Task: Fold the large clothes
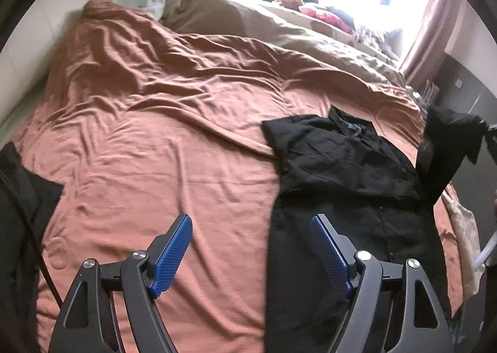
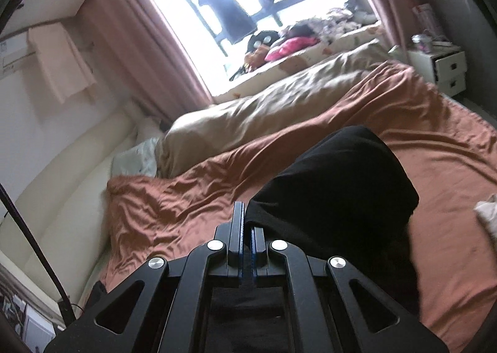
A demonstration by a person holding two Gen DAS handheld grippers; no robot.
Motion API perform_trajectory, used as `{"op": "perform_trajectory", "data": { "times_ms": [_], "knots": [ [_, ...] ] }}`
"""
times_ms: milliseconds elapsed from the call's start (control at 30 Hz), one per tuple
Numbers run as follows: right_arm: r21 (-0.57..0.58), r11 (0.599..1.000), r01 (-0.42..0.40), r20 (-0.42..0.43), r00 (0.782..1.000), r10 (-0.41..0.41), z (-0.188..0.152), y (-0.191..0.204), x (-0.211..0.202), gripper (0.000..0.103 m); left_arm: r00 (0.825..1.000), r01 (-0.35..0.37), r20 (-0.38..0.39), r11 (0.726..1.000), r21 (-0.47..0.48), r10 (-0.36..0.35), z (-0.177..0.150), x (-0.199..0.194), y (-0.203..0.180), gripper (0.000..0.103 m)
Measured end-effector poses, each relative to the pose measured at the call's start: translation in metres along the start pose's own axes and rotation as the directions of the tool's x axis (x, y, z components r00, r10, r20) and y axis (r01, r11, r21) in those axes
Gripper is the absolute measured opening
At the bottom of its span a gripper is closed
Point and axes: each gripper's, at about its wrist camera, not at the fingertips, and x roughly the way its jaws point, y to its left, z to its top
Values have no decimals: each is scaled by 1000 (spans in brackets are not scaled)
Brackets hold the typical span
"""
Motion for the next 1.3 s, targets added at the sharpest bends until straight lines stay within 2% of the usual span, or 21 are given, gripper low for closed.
{"op": "perform_trajectory", "data": {
  "times_ms": [133, 267, 433, 533, 600, 667, 700, 733, 867, 1000, 1300],
  "knots": [
    [1, 1000, -8, -56, 998, 8, -4, 6, 37, 0, 1000, -20, 9, 1000, -18, 20, -2, -9, 23, 80],
    [-17, 999, 29, -125, 992, -31, -12, 13, 76, 0, 999, -35, 12, 998, -51, 36, -6, -15, 46, 80],
    [-17, 997, 71, -246, 966, -73, -26, 9, 128, 1, 999, -43, -8, 995, -90, 42, -15, -10, 65, 80],
    [0, 996, 91, -346, 934, -86, -33, 4, 151, 1, 999, -40, -22, 993, -107, 38, -19, -5, 69, 80],
    [20, 995, 99, -335, 938, -87, -30, 1, 156, 3, 999, -33, -26, 993, -109, 31, -20, -2, 68, 80],
    [36, 996, 82, -359, 931, -64, -30, -3, 159, 25, 999, -24, -27, 995, -100, 21, -19, 1, 61, 80],
    [49, 997, 66, -375, 926, -43, -31, -6, 159, 63, 999, -18, -29, 996, -91, 16, -18, 3, 55, 80],
    [59, 997, 49, -375, 927, -24, -34, -7, 155, 92, 1000, -11, -30, 996, -84, 9, -17, 4, 50, 80],
    [71, 997, 6, -361, 932, 20, -34, -17, 136, 93, 999, 19, -31, 999, -40, -21, -11, 12, 21, 80],
    [99, 995, -7, -325, 945, 39, -24, -45, 108, 93, 998, 60, -38, 998, 11, -59, -3, 25, -18, 80],
    [132, 985, 108, -269, 961, -69, -8, -123, 62, 92, 986, 159, -83, 977, 142, -148, 14, 59, -123, 80]
  ]
}}
